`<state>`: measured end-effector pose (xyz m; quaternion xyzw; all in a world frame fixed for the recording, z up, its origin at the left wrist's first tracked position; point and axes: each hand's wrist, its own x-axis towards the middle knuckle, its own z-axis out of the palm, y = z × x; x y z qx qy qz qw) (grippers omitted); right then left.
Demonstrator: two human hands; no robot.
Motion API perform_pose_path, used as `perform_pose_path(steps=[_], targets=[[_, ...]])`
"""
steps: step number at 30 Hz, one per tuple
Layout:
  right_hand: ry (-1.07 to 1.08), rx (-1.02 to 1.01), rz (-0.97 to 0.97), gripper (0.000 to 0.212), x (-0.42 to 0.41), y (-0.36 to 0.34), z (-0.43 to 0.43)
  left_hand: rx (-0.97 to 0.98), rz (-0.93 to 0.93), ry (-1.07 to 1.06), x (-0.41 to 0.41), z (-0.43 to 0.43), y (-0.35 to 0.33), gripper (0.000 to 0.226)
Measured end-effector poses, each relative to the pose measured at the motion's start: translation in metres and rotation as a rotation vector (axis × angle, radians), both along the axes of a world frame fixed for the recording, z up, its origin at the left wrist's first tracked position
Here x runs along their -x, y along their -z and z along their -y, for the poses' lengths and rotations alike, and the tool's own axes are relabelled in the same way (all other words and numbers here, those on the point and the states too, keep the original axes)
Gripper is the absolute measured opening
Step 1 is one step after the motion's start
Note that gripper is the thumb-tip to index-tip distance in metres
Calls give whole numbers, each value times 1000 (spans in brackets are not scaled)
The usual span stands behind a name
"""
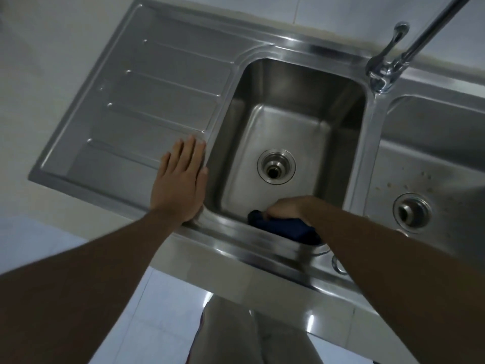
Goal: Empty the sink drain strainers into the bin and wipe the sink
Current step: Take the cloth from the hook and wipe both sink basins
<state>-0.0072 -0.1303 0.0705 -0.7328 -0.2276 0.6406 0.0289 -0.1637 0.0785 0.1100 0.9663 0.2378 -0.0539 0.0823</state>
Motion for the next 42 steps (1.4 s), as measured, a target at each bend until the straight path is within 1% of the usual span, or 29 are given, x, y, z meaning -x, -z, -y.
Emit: perform_pose_path(steps=[2, 3, 4, 5, 6, 8, 9, 10, 11, 13, 15, 17, 19, 22, 23, 24, 27, 28, 30, 34, 35, 36, 37, 39, 40, 41, 42], targets=[[263, -65, -138, 38, 8, 0, -15, -11, 4, -5, -2, -1, 4, 58], [335, -98, -181, 36, 12, -1, -20, -9, 8, -11, -4, -2, 5, 58], [331, -120, -190, 34, 14, -1, -20, 3, 15, -19, -4, -2, 6, 58], [246, -133, -155, 35, 12, -2, -17, 19, 28, -29, -6, -3, 6, 58], [114, -121, -84, 39, 9, -2, -12, 32, 43, -41, -7, -4, 6, 58], [-134, -52, 72, 45, 4, -2, 2, 33, 59, -53, -10, -6, 7, 58], [-200, -22, 95, 45, 3, 0, 7, 27, 62, -52, -11, -6, 6, 57], [-216, -2, 81, 43, 4, 2, 8, 18, 64, -47, -11, -5, 6, 57], [-185, -1, 54, 41, 5, 2, 3, 9, 63, -43, -12, -6, 6, 56], [59, -59, -54, 36, 11, 2, -18, -7, 55, -38, -13, -8, 8, 56], [278, -179, -160, 30, 20, 2, -45, -18, 47, -40, -13, -9, 11, 56], [383, -275, -234, 26, 28, 4, -61, -33, 45, -44, -12, -8, 12, 56], [391, -317, -247, 31, 28, 10, -60, -42, 46, -46, -12, -8, 12, 56], [188, -281, -170, 37, 20, 24, -45, -47, 39, -35, -12, -9, 12, 56], [165, -267, -152, 37, 20, 27, -46, -54, 36, -33, -12, -9, 12, 56], [192, -270, -156, 38, 22, 28, -51, -57, 32, -32, -12, -8, 12, 56], [386, -358, -176, 33, 33, 30, -78, -67, 21, -36, -13, -8, 11, 56], [372, -384, -160, 32, 36, 32, -83, -68, 17, -37, -14, -8, 11, 56], [194, -431, -120, 38, 34, 38, -79, -55, 12, -42, -14, -8, 10, 56], [-370, -532, 92, 55, 10, 55, -37, -62, 13, -34, -13, -8, 10, 57], [-518, -590, 174, 61, 6, 59, -24, -61, 13, -31, -13, -8, 10, 57], [-671, -662, 296, 65, 2, 64, -13, -62, 13, -30, -13, -8, 10, 57], [-779, -723, 422, 64, 0, 68, -5, -63, 15, -31, -13, -9, 10, 57], [-850, -764, 576, 62, -7, 78, 2, -62, 19, -34, -13, -9, 10, 57], [-831, -760, 646, 65, -12, 81, 0, -58, 22, -33, -14, -9, 10, 57], [-765, -712, 728, 69, -16, 84, -7, -56, 25, -32, -14, -9, 10, 57], [-604, -634, 770, 73, -20, 85, -15, -55, 26, -31, -14, -9, 10, 57]])
